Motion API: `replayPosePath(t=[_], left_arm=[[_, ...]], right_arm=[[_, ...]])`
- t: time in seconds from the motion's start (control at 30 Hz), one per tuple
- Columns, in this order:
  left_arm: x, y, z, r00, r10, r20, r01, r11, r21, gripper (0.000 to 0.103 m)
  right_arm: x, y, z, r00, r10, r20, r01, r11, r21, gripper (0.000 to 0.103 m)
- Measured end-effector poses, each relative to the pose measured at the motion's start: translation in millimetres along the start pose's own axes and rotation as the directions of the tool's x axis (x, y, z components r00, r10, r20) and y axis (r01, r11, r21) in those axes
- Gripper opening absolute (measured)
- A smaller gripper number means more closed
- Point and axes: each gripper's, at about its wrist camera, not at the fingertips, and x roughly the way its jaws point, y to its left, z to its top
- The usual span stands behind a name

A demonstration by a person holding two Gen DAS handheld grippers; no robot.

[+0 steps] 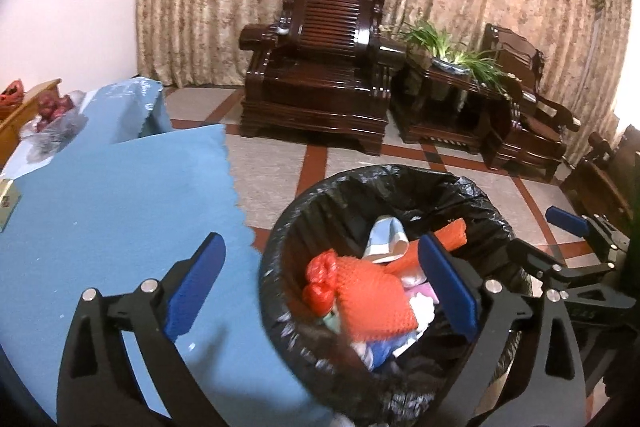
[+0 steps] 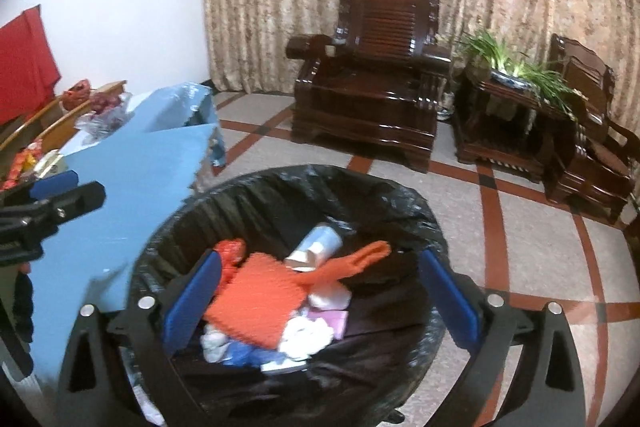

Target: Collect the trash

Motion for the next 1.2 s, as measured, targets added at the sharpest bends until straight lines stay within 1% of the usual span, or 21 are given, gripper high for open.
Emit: replayPosePath(t=[0.17, 0.47, 0.77, 0.97, 1.2], left_arm=[[-31.9, 8.3, -5.8, 0.999, 0.035, 0.006, -0.035, 0.999, -0.026, 0.095], [-83.4, 22.0, -18.7, 0.993, 0.114, 0.03, -0.111, 0.99, -0.088, 0.095], [-132.6, 23.0, -17.8, 0.981, 0.176, 0.085, -0.168, 0.982, -0.087, 0.095], [-157.5, 19.3, -17.8, 0.975, 0.187, 0.123, -0.177, 0.98, -0.087, 0.095], [-173.2, 20.8, -16.8, 0.968, 0.199, 0.15, -0.185, 0.978, -0.099, 0.095]], right_arm=[[-22.7, 24.0, 4.2, 0.999, 0.05, 0.012, -0.05, 0.999, -0.018, 0.097], [-54.5, 54.9, 15.6, 0.995, 0.092, 0.034, -0.091, 0.995, -0.036, 0.097], [-84.9, 77.1, 22.5, 0.992, 0.116, 0.048, -0.114, 0.992, -0.058, 0.097], [-105.4, 88.6, 30.5, 0.989, 0.132, 0.071, -0.127, 0.989, -0.077, 0.097], [-116.3, 96.8, 34.4, 0.985, 0.147, 0.089, -0.138, 0.985, -0.101, 0.097]])
